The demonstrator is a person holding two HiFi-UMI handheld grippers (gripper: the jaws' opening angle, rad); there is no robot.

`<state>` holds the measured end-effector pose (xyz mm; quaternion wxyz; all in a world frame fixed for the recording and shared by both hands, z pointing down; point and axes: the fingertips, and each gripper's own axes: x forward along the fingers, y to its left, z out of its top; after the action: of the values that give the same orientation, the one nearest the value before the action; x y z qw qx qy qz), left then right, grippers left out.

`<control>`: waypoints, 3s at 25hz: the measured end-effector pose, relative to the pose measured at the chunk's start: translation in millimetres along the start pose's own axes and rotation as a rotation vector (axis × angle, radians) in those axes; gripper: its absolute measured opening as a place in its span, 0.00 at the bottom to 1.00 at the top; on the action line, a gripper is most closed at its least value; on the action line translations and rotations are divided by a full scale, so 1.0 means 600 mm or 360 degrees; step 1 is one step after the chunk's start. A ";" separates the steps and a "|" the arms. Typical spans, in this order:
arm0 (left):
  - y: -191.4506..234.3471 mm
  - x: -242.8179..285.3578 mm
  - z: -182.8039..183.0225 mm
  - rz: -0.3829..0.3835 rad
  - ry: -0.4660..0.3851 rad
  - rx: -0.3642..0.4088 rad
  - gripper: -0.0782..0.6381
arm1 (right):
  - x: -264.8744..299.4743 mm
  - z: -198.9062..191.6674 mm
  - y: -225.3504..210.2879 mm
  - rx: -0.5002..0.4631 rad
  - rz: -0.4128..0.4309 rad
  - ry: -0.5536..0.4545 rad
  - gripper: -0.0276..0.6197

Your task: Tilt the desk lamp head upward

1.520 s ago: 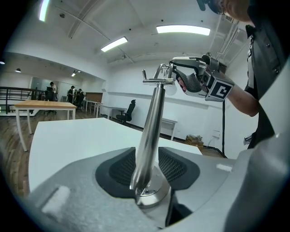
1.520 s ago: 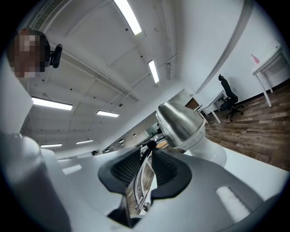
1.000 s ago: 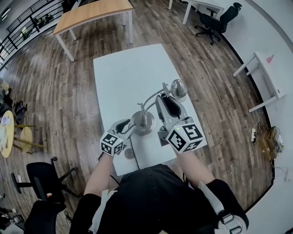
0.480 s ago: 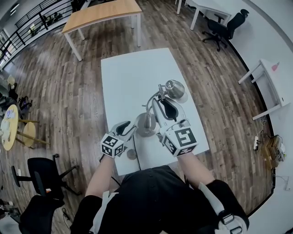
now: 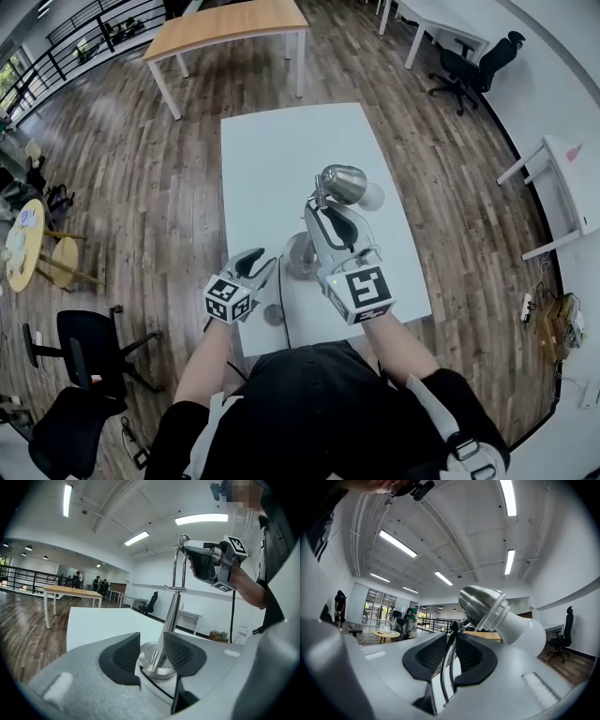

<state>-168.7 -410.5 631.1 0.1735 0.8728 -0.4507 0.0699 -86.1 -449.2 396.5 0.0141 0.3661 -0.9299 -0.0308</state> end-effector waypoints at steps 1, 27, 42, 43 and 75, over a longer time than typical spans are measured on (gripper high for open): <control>0.002 -0.004 -0.001 0.0010 -0.0002 -0.0003 0.33 | 0.001 0.000 0.002 -0.0004 0.0005 0.0003 0.14; 0.061 -0.084 0.000 0.0224 -0.0138 -0.0123 0.33 | 0.040 -0.017 0.088 -0.0290 0.0232 0.0085 0.10; 0.075 -0.096 -0.013 0.0253 -0.0161 -0.0182 0.33 | 0.041 -0.022 0.100 -0.0321 0.0279 0.0114 0.10; 0.074 -0.096 -0.013 0.0251 -0.0159 -0.0183 0.33 | 0.041 -0.020 0.101 -0.0324 0.0273 0.0118 0.10; -0.150 -0.142 0.146 0.0566 -0.0590 -0.0035 0.23 | -0.211 -0.034 -0.028 -0.0021 0.0211 -0.0078 0.08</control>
<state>-148.4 -329.7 504.4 0.0823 0.7758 -0.6220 -0.0666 18.9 -376.5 415.4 -0.0043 0.3028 -0.9520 -0.0448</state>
